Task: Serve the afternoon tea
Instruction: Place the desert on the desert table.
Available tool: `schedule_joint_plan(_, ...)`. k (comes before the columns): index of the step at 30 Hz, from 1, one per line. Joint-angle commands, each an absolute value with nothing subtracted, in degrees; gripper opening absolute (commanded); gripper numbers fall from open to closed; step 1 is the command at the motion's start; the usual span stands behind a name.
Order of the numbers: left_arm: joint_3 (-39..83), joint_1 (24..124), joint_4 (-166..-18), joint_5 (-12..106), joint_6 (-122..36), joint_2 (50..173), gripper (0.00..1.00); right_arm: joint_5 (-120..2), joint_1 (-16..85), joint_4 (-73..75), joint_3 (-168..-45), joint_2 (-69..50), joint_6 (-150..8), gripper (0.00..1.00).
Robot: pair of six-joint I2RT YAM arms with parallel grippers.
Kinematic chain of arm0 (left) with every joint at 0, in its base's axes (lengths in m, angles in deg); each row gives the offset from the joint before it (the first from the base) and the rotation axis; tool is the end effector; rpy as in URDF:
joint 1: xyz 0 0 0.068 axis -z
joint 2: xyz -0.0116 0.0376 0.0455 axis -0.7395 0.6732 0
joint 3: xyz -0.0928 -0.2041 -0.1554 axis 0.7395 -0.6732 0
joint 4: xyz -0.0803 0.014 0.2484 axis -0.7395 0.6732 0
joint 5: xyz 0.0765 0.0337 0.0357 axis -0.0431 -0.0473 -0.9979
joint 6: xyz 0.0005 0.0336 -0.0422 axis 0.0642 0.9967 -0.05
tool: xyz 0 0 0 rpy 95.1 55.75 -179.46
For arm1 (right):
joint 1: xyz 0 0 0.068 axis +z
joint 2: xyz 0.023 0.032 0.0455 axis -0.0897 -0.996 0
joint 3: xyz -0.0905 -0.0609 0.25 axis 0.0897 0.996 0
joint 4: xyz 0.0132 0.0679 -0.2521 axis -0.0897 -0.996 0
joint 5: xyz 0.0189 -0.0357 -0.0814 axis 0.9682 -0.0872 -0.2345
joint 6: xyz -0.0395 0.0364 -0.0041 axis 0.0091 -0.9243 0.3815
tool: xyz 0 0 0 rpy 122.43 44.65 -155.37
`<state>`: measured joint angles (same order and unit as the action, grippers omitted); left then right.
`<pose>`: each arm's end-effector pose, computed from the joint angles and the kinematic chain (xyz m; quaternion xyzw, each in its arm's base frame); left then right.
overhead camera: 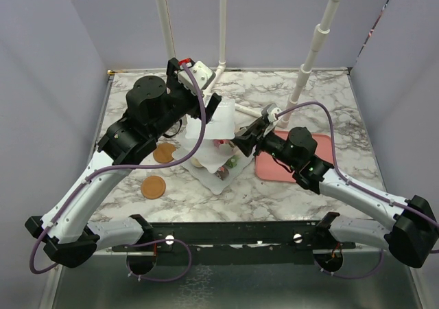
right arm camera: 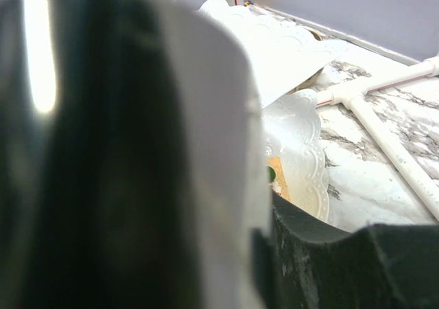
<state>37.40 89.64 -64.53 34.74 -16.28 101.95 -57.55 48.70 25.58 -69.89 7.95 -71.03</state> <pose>0.1704 -0.1499 0.4936 0.3308 0.6502 -0.1322 0.6711 0.1834 0.1824 0.3030 -0.2768 0.6516 0.3519 0.6123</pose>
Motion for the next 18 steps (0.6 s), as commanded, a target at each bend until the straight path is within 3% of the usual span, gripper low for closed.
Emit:
schedule_joint_plan(1, 37.12, 89.34, -65.74, 36.27, -16.31, 100.75, 0.95, -58.97, 49.22, 27.34, -70.32, 8.71, -71.47, 0.52)
schedule_joint_plan(12, 37.14, 89.35, -65.77, 36.49, -16.13, 100.59, 0.95, -61.70, 49.18, 22.33, -69.64, 15.94, -71.89, 0.52)
schedule_joint_plan(18, 37.53, 89.34, -65.73, 35.98, -16.01, 100.51, 0.95, -74.21, 49.18, 14.25, -67.29, 23.99, -74.89, 0.50)
